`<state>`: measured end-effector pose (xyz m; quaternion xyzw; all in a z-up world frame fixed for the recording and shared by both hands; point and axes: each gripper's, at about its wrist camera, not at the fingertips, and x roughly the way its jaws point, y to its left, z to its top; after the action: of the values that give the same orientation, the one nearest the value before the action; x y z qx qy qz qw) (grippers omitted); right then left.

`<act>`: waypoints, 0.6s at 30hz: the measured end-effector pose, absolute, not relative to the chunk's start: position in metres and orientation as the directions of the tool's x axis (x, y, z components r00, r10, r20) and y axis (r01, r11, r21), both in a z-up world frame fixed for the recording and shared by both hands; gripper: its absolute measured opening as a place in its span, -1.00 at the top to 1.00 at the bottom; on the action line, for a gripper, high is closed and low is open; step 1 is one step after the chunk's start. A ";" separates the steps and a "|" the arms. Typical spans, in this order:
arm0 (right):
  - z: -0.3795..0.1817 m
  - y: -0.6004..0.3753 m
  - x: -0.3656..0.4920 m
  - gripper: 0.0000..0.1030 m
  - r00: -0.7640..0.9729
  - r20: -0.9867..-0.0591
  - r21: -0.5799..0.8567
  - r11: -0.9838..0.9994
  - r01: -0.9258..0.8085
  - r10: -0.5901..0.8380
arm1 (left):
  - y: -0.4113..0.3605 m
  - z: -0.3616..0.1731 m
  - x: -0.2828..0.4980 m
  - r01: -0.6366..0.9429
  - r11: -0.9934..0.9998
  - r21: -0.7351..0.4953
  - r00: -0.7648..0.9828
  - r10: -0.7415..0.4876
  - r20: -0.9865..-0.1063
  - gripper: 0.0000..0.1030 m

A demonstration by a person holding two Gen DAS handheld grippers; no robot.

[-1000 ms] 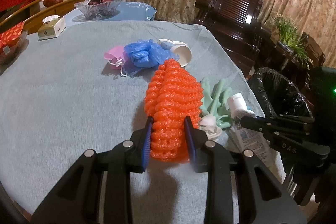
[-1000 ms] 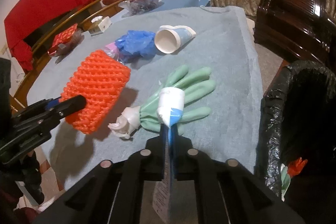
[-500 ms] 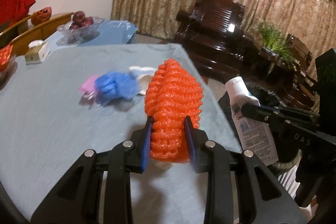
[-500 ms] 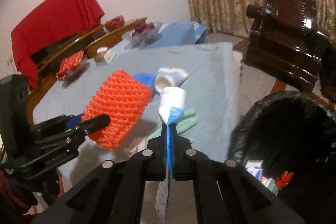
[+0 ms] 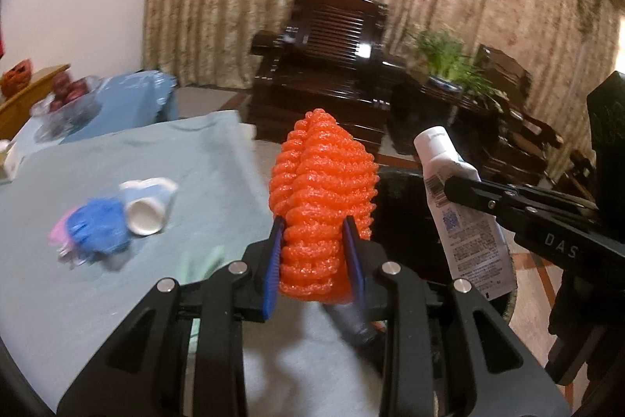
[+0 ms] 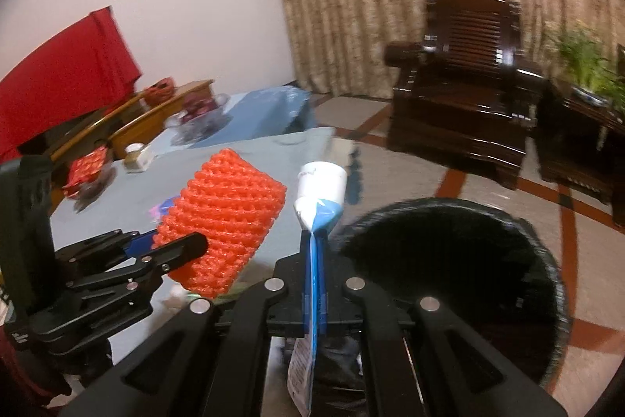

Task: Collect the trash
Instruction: 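Carry the orange net and blue tube over the bin and release them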

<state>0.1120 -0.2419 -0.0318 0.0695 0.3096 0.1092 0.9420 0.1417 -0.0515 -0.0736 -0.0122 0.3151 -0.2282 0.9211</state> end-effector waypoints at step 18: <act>-0.108 -0.335 0.113 0.85 0.714 -0.695 0.191 0.979 0.064 0.089 | -0.157 -0.134 0.175 0.537 0.823 -0.187 0.535 -0.503 -0.679 -0.02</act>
<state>0.1126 -0.3354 -0.1080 0.1012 0.3783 0.0068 0.9201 0.1746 -0.1566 -0.1340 0.0220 0.3800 -0.2969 0.8758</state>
